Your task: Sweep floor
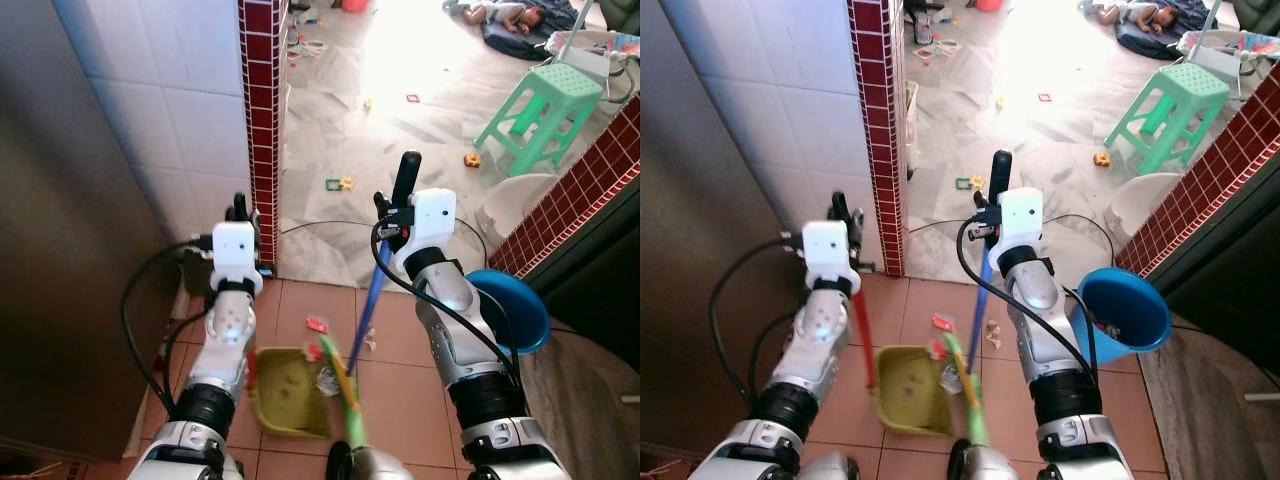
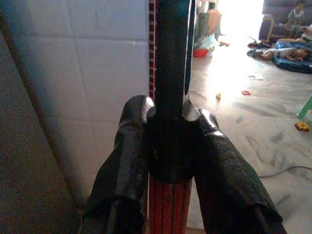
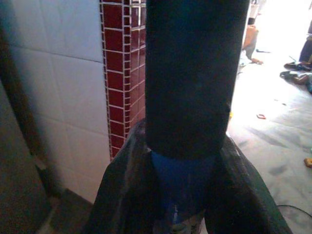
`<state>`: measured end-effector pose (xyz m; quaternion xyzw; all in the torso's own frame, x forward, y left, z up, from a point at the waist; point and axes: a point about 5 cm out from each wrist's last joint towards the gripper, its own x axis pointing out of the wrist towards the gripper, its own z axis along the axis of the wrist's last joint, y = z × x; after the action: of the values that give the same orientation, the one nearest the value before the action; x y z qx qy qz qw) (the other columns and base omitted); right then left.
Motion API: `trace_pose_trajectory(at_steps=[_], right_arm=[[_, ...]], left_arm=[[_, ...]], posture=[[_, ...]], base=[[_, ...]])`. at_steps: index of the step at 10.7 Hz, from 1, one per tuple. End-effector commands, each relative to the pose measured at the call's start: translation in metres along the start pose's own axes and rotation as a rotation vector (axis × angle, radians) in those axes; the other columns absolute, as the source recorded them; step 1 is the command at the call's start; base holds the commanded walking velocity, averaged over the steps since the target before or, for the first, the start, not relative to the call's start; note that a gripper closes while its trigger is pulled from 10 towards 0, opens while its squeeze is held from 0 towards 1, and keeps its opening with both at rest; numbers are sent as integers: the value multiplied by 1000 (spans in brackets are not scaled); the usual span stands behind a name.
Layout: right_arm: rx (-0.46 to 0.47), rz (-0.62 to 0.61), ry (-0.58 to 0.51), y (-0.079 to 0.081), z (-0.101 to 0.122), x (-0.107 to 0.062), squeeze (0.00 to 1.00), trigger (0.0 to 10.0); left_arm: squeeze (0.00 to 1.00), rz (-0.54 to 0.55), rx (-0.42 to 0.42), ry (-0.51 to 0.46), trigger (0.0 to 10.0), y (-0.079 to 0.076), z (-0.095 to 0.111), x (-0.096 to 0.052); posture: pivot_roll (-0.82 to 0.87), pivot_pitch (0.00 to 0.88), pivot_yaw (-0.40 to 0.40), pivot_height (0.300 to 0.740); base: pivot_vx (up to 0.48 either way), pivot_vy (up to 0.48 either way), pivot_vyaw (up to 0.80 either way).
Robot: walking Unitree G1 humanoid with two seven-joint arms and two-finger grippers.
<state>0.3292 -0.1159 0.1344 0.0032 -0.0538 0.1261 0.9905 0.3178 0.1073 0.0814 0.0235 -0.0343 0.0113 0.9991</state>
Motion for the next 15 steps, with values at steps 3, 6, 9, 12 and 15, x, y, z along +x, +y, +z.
trace_pose_trajectory(at_steps=[3, 6, 9, 12, 15], right_arm=[[37, 11, 0, 1, 5, 3, 0, 10000], [171, 4, -6, 1, 18, 11, 0, 10000], [173, 48, -84, 1, 46, 19, 0, 10000], [42, 97, -201, -3, 76, 22, 0, 10000], [-23, 32, -230, -19, 80, 19, 0, 10000]], left_arm=[[0, -49, -17, 18, 10000, -10, -4, 4], [0, -67, -21, 19, 10000, -14, -5, 7], [0, -77, -24, 18, 10000, -16, -5, 8], [0, -93, -59, 20, 10000, -16, -4, 11], [0, -55, -122, -7, 10000, -4, 1, 11]], posture=[[-32, 48, -82, 740], [-40, 38, -84, 740], [-44, 27, -85, 740], [-46, 17, -82, 740], [-40, 14, -75, 740]], base=[[0, 0, 0], [0, 0, 0], [0, 0, 0], [0, 0, 0], [0, 0, 0]])
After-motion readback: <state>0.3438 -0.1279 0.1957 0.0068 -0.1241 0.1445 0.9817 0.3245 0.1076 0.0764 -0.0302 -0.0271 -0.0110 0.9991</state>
